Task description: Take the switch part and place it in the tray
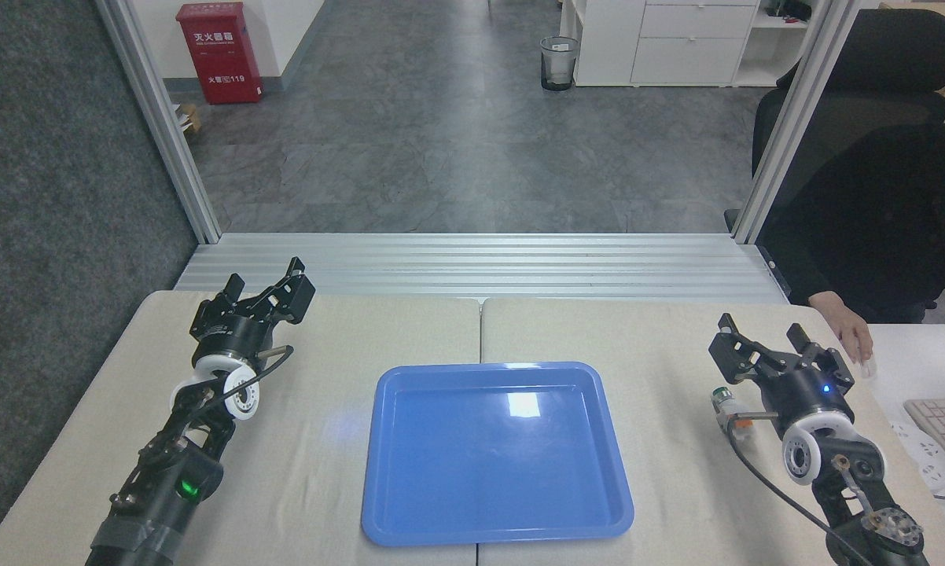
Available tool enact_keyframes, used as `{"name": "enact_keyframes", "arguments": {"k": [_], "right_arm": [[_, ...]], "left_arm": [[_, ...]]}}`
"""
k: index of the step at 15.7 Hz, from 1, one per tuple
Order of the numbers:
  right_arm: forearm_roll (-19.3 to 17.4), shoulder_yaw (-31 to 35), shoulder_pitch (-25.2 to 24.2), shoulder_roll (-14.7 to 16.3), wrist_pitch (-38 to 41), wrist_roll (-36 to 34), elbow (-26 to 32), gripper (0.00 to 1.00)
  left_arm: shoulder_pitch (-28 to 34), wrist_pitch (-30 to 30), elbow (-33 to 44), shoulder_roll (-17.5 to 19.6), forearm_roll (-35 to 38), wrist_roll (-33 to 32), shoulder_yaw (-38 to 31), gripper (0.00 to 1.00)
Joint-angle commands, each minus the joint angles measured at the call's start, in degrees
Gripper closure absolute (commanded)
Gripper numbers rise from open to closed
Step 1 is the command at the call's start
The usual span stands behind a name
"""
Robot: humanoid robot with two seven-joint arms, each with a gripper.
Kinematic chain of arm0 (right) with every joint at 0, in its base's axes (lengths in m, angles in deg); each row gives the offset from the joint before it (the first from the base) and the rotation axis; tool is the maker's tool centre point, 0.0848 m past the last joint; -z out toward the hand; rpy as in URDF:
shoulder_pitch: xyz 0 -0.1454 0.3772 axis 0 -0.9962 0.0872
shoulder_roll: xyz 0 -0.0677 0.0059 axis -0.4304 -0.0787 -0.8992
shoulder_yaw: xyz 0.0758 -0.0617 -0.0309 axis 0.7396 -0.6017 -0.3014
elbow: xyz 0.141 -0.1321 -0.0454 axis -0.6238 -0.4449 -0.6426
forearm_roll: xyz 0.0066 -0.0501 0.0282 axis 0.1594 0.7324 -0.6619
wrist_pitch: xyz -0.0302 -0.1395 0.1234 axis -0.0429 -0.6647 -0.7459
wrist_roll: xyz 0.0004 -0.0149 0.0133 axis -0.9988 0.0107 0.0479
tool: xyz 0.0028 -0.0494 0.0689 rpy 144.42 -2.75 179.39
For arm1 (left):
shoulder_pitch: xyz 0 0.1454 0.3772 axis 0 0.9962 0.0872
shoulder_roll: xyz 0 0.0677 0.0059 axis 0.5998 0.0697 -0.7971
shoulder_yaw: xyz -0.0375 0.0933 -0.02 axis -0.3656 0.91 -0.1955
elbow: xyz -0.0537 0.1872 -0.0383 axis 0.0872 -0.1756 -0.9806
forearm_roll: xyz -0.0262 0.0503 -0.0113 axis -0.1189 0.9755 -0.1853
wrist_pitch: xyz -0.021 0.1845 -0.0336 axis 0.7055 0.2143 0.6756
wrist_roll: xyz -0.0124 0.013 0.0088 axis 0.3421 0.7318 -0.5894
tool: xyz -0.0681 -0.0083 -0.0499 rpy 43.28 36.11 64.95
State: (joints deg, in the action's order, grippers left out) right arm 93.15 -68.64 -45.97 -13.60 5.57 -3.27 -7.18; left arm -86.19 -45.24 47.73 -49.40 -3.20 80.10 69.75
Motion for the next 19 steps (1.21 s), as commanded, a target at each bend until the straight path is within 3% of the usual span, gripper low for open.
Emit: {"name": "enact_keyframes", "arguments": {"k": [1, 5, 9, 12, 16, 19], "right_arm": [[1.3, 2.4, 0.0, -1.2, -0.3, 0.5, 6.4, 0.00], [0.6, 4.9, 0.7, -1.6, -0.1, -1.4, 6.2, 0.00], [0.8, 5.4, 0.7, 1.3, 2.3, -2.0, 6.3, 0.00], [0.6, 4.9, 0.4, 1.1, 2.4, -1.5, 5.7, 0.00], [0.6, 4.6, -4.5, 1.1, 3.9, -1.5, 5.3, 0.00], [1.0, 4.6, -4.9, 1.9, 10.3, -1.8, 0.9, 0.00]], "left_arm": [[0.0, 0.0, 0.0, 0.0, 0.1, 0.0, 0.0, 0.00], [0.0, 0.0, 0.0, 0.0, 0.0, 0.0, 0.0, 0.00], [0.0, 0.0, 0.0, 0.0, 0.0, 0.0, 0.0, 0.00], [0.0, 0.0, 0.0, 0.0, 0.0, 0.0, 0.0, 0.00], [0.0, 0.0, 0.0, 0.0, 0.0, 0.0, 0.0, 0.00], [0.0, 0.0, 0.0, 0.0, 0.0, 0.0, 0.0, 0.00]]}}
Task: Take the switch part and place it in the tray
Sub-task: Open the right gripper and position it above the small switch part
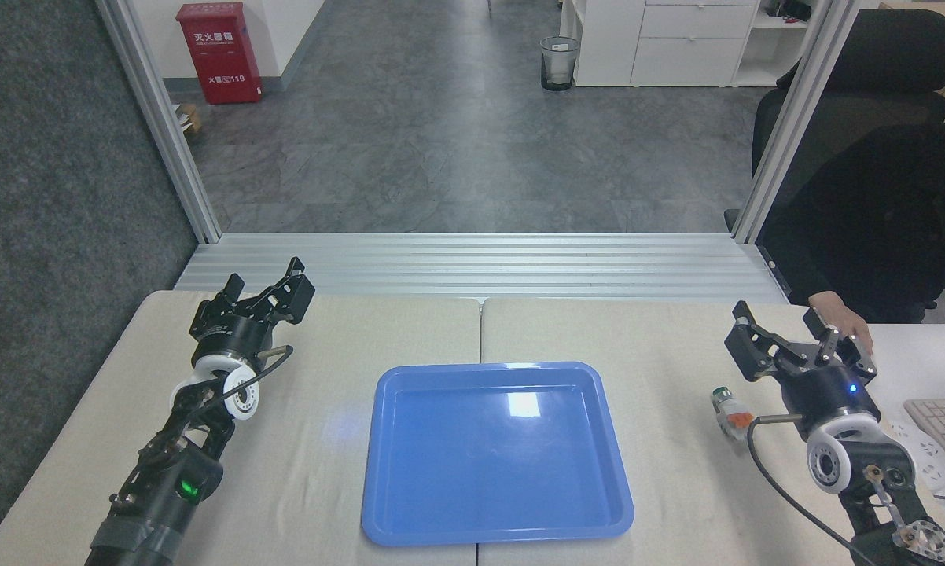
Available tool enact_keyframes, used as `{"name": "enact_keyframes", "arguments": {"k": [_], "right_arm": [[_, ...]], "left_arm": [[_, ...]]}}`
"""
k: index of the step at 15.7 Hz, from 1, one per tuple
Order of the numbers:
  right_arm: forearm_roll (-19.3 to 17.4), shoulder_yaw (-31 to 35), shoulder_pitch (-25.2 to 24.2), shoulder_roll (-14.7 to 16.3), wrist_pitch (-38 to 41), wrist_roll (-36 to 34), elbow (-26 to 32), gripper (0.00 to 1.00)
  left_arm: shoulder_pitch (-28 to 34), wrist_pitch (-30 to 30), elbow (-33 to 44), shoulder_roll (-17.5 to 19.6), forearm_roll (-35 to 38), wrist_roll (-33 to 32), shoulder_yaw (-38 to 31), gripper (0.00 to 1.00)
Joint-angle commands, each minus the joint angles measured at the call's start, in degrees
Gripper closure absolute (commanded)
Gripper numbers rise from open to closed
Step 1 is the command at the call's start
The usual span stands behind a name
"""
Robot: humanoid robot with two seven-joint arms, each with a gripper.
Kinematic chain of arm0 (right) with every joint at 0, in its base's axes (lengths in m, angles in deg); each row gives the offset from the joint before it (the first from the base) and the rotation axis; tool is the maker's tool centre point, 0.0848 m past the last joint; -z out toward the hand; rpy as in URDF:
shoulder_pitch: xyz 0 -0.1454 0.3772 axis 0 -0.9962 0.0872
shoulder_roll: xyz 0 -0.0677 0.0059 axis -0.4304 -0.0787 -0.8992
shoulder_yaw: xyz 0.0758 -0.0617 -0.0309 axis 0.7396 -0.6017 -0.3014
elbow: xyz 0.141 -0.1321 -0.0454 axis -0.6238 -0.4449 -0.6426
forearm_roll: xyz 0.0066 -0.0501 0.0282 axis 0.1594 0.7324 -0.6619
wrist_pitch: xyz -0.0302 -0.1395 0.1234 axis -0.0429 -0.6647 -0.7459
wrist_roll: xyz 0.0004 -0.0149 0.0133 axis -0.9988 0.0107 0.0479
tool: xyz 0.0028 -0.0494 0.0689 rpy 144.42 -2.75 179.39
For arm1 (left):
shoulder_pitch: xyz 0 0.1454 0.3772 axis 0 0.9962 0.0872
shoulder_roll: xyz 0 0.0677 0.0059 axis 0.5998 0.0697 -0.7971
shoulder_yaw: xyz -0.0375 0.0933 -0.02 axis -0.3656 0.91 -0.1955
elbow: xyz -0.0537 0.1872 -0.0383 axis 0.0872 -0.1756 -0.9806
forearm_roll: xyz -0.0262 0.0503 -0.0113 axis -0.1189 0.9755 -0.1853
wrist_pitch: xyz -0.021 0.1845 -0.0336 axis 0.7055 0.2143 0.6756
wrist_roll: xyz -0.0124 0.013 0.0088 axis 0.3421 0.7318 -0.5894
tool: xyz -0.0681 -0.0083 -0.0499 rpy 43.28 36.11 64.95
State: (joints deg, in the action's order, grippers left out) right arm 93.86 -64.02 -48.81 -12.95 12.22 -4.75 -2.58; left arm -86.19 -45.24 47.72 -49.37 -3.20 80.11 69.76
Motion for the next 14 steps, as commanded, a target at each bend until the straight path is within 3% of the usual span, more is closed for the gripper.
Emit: {"name": "enact_keyframes", "arguments": {"k": [1, 4, 8, 14], "right_arm": [[0.3, 0.1, -1.6, 2.1, 4.2, -0.3, -5.6, 0.00], [0.1, 0.8, -1.0, 3.1, 6.6, -0.9, -8.2, 0.00], [0.1, 0.2, 5.5, 3.1, 8.5, -0.9, -16.8, 0.00], [-0.2, 0.8, 5.5, 2.8, 13.6, -1.0, -16.8, 0.00]], "left_arm": [[0.0, 0.0, 0.0, 0.0, 0.0, 0.0, 0.0, 0.00], [0.0, 0.0, 0.0, 0.0, 0.0, 0.0, 0.0, 0.00], [0.0, 0.0, 0.0, 0.0, 0.0, 0.0, 0.0, 0.00], [0.0, 0.0, 0.0, 0.0, 0.0, 0.0, 0.0, 0.00]]}}
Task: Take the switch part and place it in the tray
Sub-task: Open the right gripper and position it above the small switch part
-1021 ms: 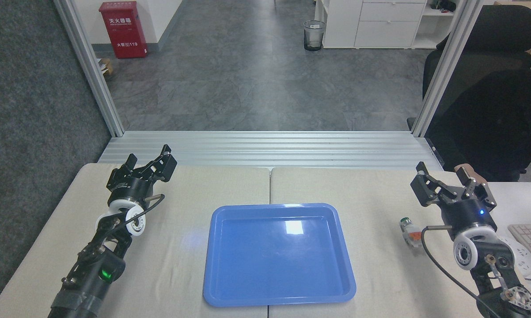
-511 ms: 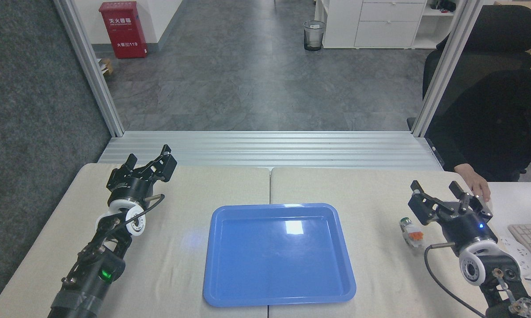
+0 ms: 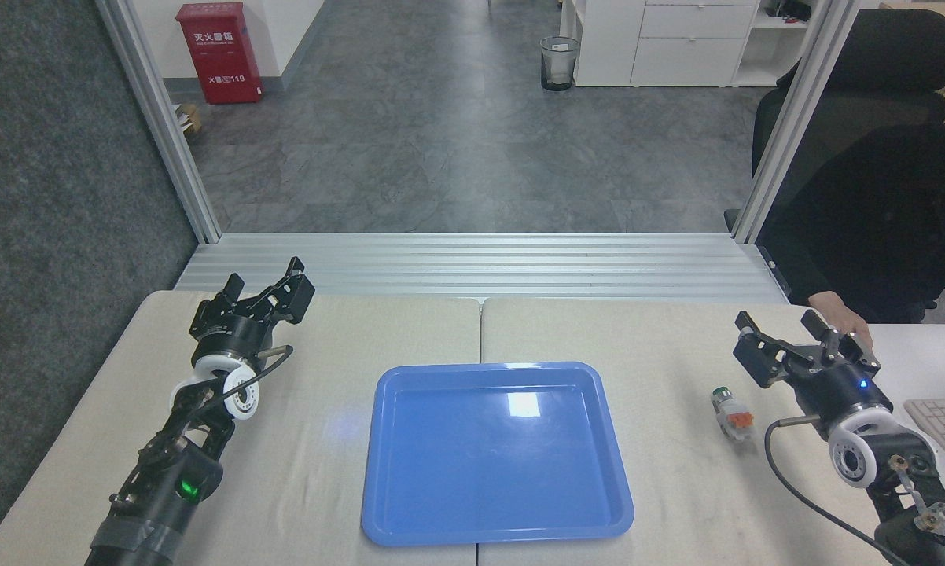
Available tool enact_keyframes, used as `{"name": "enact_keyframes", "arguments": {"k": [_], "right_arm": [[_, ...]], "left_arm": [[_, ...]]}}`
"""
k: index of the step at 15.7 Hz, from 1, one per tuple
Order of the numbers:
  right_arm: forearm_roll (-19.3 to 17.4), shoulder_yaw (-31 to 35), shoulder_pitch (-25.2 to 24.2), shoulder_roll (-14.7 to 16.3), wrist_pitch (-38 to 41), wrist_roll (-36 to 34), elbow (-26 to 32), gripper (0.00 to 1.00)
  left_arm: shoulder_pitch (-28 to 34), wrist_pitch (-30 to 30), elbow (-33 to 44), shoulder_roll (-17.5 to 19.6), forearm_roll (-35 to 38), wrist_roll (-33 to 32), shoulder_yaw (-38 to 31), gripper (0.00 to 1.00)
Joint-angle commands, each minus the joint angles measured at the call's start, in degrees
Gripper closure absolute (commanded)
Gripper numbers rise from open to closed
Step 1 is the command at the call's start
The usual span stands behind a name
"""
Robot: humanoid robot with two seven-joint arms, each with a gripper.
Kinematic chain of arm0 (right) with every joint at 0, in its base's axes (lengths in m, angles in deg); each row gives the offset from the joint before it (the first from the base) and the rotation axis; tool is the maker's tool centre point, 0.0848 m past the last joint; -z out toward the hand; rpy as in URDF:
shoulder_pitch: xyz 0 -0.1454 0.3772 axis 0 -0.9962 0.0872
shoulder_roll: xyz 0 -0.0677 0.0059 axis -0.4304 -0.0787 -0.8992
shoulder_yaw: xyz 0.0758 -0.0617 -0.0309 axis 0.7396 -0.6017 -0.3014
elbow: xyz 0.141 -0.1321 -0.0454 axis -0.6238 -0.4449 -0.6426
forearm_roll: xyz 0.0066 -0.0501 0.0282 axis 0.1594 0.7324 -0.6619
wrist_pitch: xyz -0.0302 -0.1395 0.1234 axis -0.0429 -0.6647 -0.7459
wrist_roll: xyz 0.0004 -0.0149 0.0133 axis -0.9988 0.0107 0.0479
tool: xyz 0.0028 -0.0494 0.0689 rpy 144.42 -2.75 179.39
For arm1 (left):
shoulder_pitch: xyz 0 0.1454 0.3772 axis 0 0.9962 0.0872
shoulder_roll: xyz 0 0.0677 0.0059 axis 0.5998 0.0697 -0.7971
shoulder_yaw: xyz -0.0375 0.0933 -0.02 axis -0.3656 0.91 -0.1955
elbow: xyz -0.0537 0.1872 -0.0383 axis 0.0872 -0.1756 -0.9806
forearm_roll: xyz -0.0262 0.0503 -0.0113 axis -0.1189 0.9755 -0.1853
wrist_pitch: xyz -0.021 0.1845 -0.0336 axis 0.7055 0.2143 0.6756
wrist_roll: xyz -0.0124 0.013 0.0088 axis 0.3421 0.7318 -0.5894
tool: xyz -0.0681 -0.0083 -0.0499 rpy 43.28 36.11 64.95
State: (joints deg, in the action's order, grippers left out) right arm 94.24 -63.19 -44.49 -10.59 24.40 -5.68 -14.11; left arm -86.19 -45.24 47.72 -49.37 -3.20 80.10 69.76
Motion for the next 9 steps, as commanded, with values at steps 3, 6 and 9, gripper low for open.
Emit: {"name": "enact_keyframes", "arguments": {"k": [3, 6, 9], "right_arm": [[-0.3, 0.0, 2.5, 0.7, 2.6, 0.0, -5.2, 0.00], [-0.4, 0.2, 2.8, 0.1, 2.3, -0.1, -5.0, 0.00], [-0.4, 0.2, 2.8, 0.7, 2.7, -0.1, -5.3, 0.00]], "left_arm": [[0.0, 0.0, 0.0, 0.0, 0.0, 0.0, 0.0, 0.00], [0.0, 0.0, 0.0, 0.0, 0.0, 0.0, 0.0, 0.00], [0.0, 0.0, 0.0, 0.0, 0.0, 0.0, 0.0, 0.00]]}}
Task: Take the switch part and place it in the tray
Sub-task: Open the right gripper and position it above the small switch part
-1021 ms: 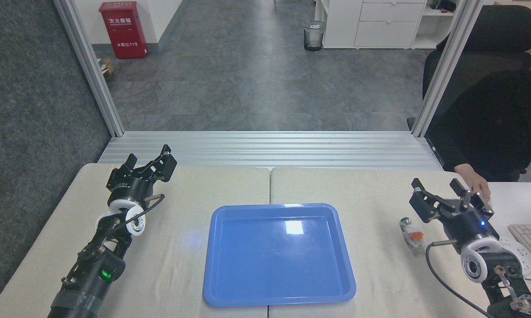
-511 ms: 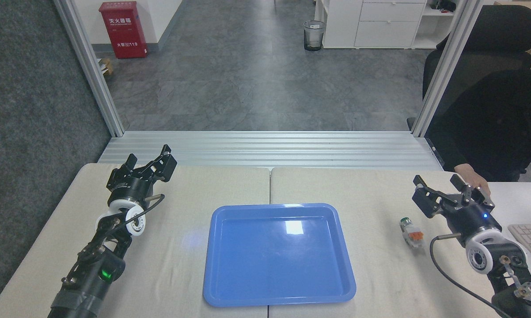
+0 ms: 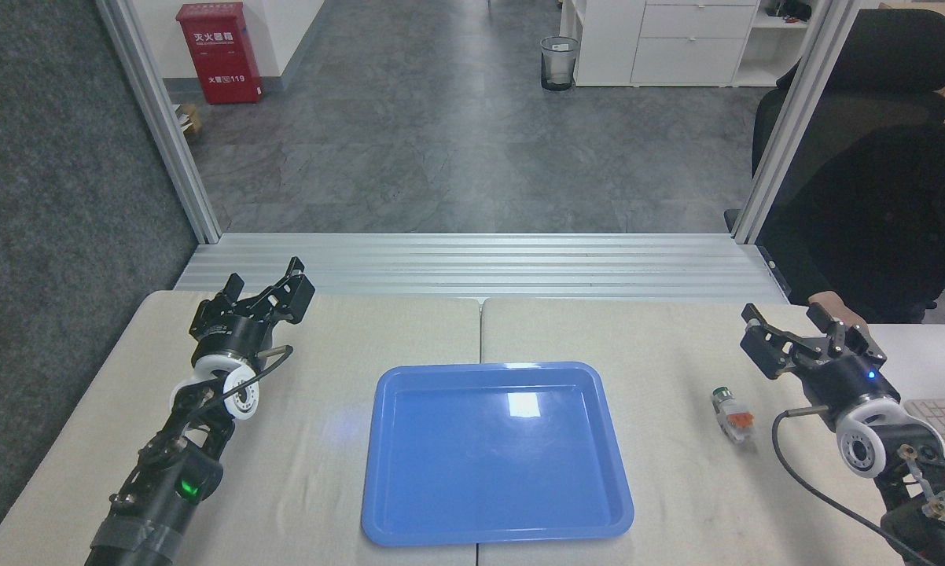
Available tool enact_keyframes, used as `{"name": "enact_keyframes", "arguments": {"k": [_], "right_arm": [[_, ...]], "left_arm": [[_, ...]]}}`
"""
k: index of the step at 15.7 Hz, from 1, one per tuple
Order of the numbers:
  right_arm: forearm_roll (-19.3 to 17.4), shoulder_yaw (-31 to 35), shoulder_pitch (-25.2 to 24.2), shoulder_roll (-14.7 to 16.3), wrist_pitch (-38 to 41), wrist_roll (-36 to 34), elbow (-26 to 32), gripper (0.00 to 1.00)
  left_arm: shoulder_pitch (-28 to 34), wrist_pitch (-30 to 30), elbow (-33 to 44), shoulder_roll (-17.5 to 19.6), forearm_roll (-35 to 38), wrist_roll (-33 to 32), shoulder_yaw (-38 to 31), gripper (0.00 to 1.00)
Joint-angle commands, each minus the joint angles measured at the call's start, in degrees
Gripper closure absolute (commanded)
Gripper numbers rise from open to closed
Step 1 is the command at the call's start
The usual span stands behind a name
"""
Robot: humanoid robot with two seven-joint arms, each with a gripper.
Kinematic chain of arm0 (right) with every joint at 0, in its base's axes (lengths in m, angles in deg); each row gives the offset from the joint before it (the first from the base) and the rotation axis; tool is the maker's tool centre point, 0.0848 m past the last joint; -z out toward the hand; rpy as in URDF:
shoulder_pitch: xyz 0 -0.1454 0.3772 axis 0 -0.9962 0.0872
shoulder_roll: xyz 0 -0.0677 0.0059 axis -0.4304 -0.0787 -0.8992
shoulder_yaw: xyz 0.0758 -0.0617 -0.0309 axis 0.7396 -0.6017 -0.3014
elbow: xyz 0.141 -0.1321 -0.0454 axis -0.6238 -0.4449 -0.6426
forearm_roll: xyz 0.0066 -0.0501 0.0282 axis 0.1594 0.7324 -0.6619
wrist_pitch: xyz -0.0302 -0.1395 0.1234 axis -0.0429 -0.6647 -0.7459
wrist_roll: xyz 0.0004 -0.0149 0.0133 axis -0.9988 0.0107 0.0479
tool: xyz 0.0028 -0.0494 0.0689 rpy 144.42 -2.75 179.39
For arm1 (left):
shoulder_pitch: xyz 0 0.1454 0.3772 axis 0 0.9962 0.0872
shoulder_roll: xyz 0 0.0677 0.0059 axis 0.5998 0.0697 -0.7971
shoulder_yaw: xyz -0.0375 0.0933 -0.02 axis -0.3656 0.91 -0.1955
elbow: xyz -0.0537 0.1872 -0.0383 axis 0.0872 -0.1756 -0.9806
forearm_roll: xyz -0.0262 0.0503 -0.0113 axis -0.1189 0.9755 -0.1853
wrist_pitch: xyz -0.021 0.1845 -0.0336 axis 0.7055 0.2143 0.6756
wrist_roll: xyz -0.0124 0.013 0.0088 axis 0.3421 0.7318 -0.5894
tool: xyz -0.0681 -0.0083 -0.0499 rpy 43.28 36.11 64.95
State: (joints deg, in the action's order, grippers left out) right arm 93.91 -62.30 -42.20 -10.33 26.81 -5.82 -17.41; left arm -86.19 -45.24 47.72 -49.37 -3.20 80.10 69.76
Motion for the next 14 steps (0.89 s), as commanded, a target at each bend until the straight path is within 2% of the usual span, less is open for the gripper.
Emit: {"name": "enact_keyframes", "arguments": {"k": [1, 6, 9, 11, 12, 14], "right_arm": [[-0.1, -0.8, 0.5, 0.1, 0.3, 0.0, -2.0, 0.00], [0.2, -0.7, 1.9, 0.2, 0.4, -0.3, -1.7, 0.00], [-0.2, -0.7, 2.3, 0.0, 0.6, -5.4, -1.6, 0.00], [-0.1, -0.8, 0.8, 0.0, 2.6, -7.2, -1.8, 0.00], [-0.3, -0.7, -0.5, -0.3, 3.1, -7.2, -3.2, 0.00], [-0.1, -2.9, -2.2, -1.4, 6.0, -6.9, -9.6, 0.00]], "left_arm": [[0.0, 0.0, 0.0, 0.0, 0.0, 0.0, 0.0, 0.00], [0.0, 0.0, 0.0, 0.0, 0.0, 0.0, 0.0, 0.00], [0.0, 0.0, 0.0, 0.0, 0.0, 0.0, 0.0, 0.00], [0.0, 0.0, 0.0, 0.0, 0.0, 0.0, 0.0, 0.00], [0.0, 0.0, 0.0, 0.0, 0.0, 0.0, 0.0, 0.00], [0.0, 0.0, 0.0, 0.0, 0.0, 0.0, 0.0, 0.00]]}}
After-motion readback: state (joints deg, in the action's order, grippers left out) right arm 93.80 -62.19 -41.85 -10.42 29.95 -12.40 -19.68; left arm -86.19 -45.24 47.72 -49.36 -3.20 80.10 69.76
